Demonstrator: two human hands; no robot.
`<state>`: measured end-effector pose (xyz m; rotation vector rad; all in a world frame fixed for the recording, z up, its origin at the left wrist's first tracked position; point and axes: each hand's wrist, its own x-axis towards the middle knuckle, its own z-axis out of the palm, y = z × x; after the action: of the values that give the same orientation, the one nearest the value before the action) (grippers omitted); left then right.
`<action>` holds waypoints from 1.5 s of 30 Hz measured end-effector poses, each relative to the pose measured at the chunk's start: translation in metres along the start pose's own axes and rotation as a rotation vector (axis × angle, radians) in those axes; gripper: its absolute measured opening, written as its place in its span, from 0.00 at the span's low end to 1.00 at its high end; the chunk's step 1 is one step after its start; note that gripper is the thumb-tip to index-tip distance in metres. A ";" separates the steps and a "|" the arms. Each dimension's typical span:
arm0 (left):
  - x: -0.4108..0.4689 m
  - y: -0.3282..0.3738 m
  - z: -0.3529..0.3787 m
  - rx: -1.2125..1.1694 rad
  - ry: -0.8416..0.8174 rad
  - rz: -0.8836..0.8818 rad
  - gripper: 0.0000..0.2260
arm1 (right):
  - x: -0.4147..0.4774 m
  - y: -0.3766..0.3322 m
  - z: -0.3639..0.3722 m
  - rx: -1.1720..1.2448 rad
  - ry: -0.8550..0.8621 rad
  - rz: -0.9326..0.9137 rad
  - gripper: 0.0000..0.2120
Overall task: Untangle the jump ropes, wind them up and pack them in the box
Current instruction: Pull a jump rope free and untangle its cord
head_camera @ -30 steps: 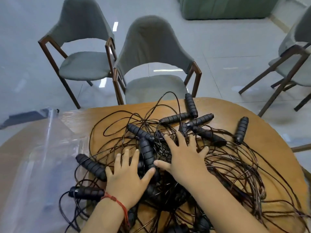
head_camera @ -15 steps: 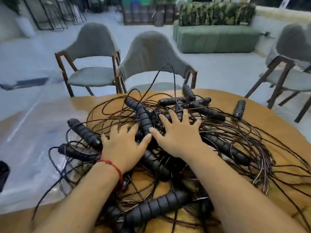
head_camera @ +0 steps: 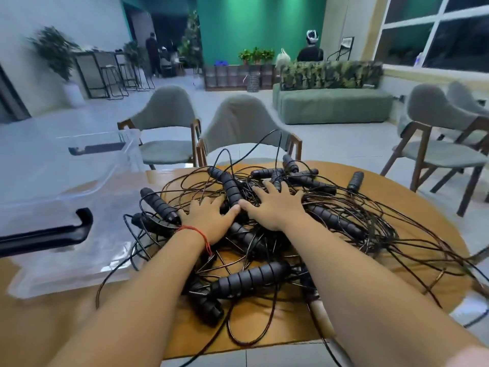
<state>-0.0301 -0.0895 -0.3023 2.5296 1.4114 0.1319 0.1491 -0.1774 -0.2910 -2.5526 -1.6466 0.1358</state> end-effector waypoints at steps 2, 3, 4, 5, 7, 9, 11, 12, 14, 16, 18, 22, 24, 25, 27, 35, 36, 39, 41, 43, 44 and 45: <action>0.006 0.003 0.002 -0.003 0.006 -0.006 0.35 | 0.008 0.001 0.002 -0.009 0.027 -0.002 0.45; 0.007 0.004 0.003 -0.002 0.001 -0.008 0.35 | 0.010 0.001 0.003 -0.013 0.031 -0.001 0.45; 0.009 0.005 0.003 0.000 0.001 -0.008 0.35 | 0.012 0.002 0.003 -0.016 0.033 -0.002 0.45; 0.010 0.004 0.004 0.004 0.005 -0.008 0.36 | 0.014 0.002 0.005 -0.020 0.039 -0.004 0.44; 0.009 0.004 0.006 0.003 0.020 -0.004 0.36 | 0.014 0.003 0.007 -0.024 0.059 -0.004 0.44; 0.009 0.004 0.006 -0.005 0.033 0.002 0.36 | 0.012 0.003 0.007 -0.003 0.076 0.000 0.44; 0.006 0.005 0.005 -0.011 0.024 0.005 0.36 | 0.009 0.003 0.008 0.016 0.080 -0.003 0.44; 0.004 0.004 0.002 -0.019 0.012 0.011 0.35 | 0.009 0.002 0.006 0.029 0.077 -0.003 0.43; 0.000 -0.001 -0.003 -0.052 -0.017 0.032 0.33 | 0.005 -0.001 0.000 0.065 0.071 0.004 0.39; -0.009 -0.007 -0.010 -0.093 0.021 0.062 0.30 | -0.003 -0.007 -0.006 0.087 0.101 0.008 0.33; -0.029 -0.011 -0.017 -0.175 0.130 0.092 0.24 | -0.017 -0.016 -0.010 0.073 0.153 -0.008 0.29; -0.088 -0.023 -0.020 -0.319 0.370 0.121 0.12 | -0.062 -0.033 -0.008 0.155 0.241 -0.059 0.21; -0.102 -0.033 -0.018 -0.377 0.453 0.095 0.09 | -0.080 -0.038 0.000 0.228 0.284 -0.076 0.17; -0.104 -0.037 -0.018 -0.405 0.474 0.083 0.09 | -0.085 -0.039 0.004 0.263 0.316 -0.078 0.15; -0.101 -0.047 -0.017 -0.433 0.476 0.055 0.10 | -0.088 -0.040 0.010 0.297 0.358 -0.074 0.14; -0.095 -0.067 0.006 -0.309 0.429 0.031 0.12 | -0.068 -0.046 0.029 0.198 0.380 0.000 0.18; -0.093 -0.067 0.008 -0.288 0.446 0.029 0.11 | -0.067 -0.047 0.031 0.186 0.367 -0.001 0.18; -0.092 -0.065 0.012 -0.278 0.461 0.047 0.10 | -0.064 -0.049 0.034 0.167 0.330 -0.013 0.18; -0.093 -0.067 0.014 -0.327 0.465 0.054 0.09 | -0.065 -0.050 0.033 0.164 0.295 -0.015 0.19; -0.093 -0.069 0.013 -0.357 0.468 0.049 0.08 | -0.067 -0.051 0.030 0.166 0.267 -0.014 0.19; -0.094 -0.069 0.012 -0.358 0.473 0.050 0.07 | -0.067 -0.052 0.028 0.161 0.261 -0.013 0.19; -0.095 -0.067 0.011 -0.361 0.487 0.058 0.07 | -0.067 -0.052 0.026 0.157 0.258 -0.013 0.18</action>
<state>-0.1339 -0.1377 -0.3261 2.3176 1.3125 0.9763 0.0712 -0.2162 -0.3087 -2.3309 -1.4940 -0.0607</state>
